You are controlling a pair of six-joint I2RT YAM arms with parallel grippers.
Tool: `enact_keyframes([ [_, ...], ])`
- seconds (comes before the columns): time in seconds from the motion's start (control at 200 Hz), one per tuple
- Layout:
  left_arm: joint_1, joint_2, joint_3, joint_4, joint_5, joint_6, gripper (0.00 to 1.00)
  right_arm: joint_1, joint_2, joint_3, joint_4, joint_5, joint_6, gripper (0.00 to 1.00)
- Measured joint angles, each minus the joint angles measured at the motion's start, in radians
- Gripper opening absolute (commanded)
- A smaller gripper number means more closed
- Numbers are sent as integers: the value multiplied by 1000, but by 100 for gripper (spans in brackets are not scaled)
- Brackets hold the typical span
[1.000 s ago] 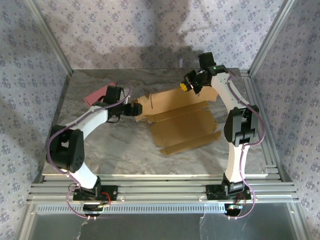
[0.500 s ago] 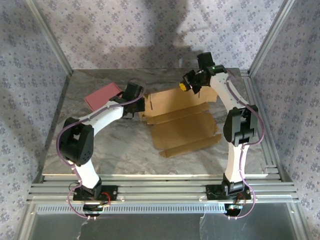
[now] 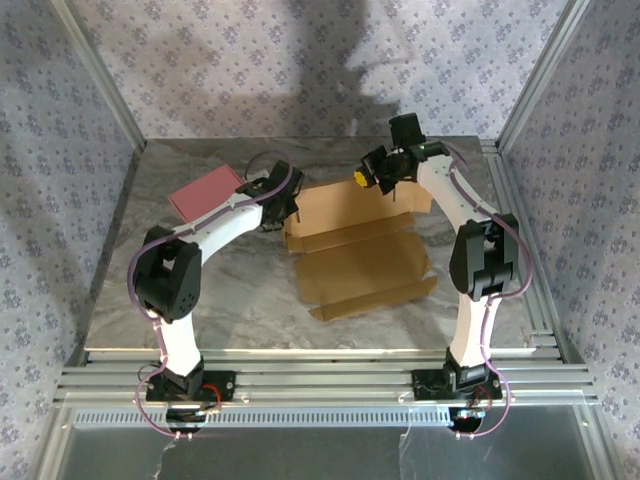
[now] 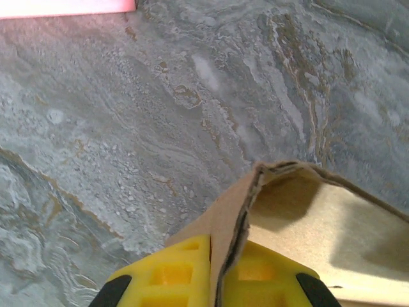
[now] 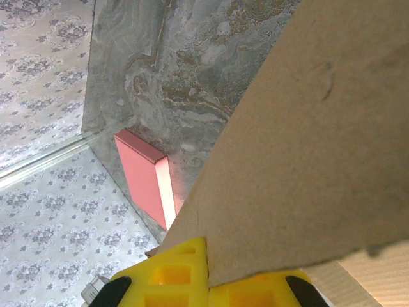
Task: Fold the paper box
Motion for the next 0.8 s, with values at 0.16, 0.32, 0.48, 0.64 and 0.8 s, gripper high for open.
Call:
enact_keyframes([
  [0.16, 0, 23, 35, -25, 12, -121, 25, 3, -7, -16, 19, 12, 12, 0],
  [0.32, 2, -8, -35, -13, 52, -169, 45, 3, -29, -56, 33, 26, 14, 0],
  [0.48, 23, -84, -133, 3, 129, -155, 61, 2, -45, -96, 50, 26, 14, 0],
  [0.64, 62, -224, -180, 22, 187, -57, 71, -6, -45, -106, 53, 21, 9, 0],
  [0.8, 146, -426, -238, 23, 282, 89, 71, -26, -45, -106, 52, 0, -26, 0],
])
